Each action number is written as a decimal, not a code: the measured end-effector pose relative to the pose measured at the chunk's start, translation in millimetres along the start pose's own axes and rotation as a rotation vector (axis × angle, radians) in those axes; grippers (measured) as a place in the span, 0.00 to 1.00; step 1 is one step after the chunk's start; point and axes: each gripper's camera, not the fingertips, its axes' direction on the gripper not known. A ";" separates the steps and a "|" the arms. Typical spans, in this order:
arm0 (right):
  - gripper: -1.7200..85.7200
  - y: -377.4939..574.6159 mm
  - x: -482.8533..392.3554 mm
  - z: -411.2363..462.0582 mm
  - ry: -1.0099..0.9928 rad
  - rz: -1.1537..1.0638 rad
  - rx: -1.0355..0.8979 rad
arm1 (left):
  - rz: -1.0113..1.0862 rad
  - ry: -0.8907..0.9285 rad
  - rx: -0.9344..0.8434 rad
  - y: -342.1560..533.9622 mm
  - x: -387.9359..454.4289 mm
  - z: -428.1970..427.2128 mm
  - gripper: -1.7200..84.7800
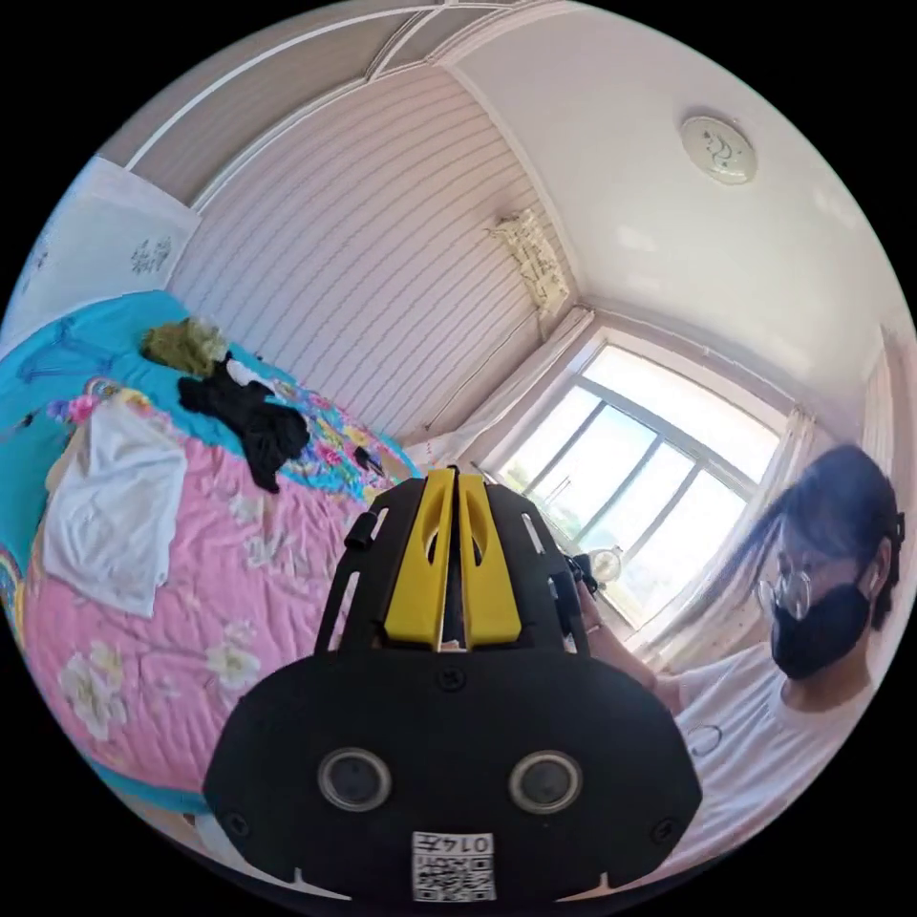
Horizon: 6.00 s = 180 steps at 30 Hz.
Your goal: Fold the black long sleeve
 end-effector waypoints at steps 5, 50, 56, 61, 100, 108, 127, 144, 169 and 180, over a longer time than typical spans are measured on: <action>0.01 -119.1 -74.9 -34.0 0.102 -0.217 0.168 | 0.371 -0.137 0.105 -128.2 128.6 27.4 0.01; 0.10 193.2 200.5 120.2 0.690 0.406 -0.492 | -0.356 -0.472 -0.612 336.2 -197.0 37.7 0.01; 0.03 195.3 198.7 122.4 0.607 0.463 -0.506 | -0.341 -0.466 -0.586 339.3 -203.5 22.5 0.01; 0.03 205.9 174.8 89.8 0.565 0.493 -0.456 | -0.317 -0.442 -0.699 357.3 -195.2 20.9 0.01; 0.01 298.3 -102.2 266.7 1.393 -0.298 -0.390 | 0.256 -0.603 -0.516 464.7 -87.0 -3.3 0.01; 0.02 297.4 -126.3 298.2 1.539 -0.455 -0.261 | 0.360 -0.375 -0.498 469.1 -83.1 104.7 0.02; 0.10 -51.2 112.8 345.1 1.139 -0.303 -0.251 | 0.422 -0.179 -0.693 427.1 -223.0 540.4 0.09; 0.01 35.1 102.3 96.6 0.973 0.259 -0.144 | 0.491 -0.113 -0.965 474.4 -248.0 757.8 0.10; 0.02 135.8 117.1 -149.9 1.150 0.586 0.094 | 0.564 -0.057 -0.987 554.3 -262.8 863.4 0.01; 0.08 215.9 124.3 -221.9 1.228 0.657 0.113 | 0.729 -0.027 -0.936 591.8 -207.7 865.3 0.05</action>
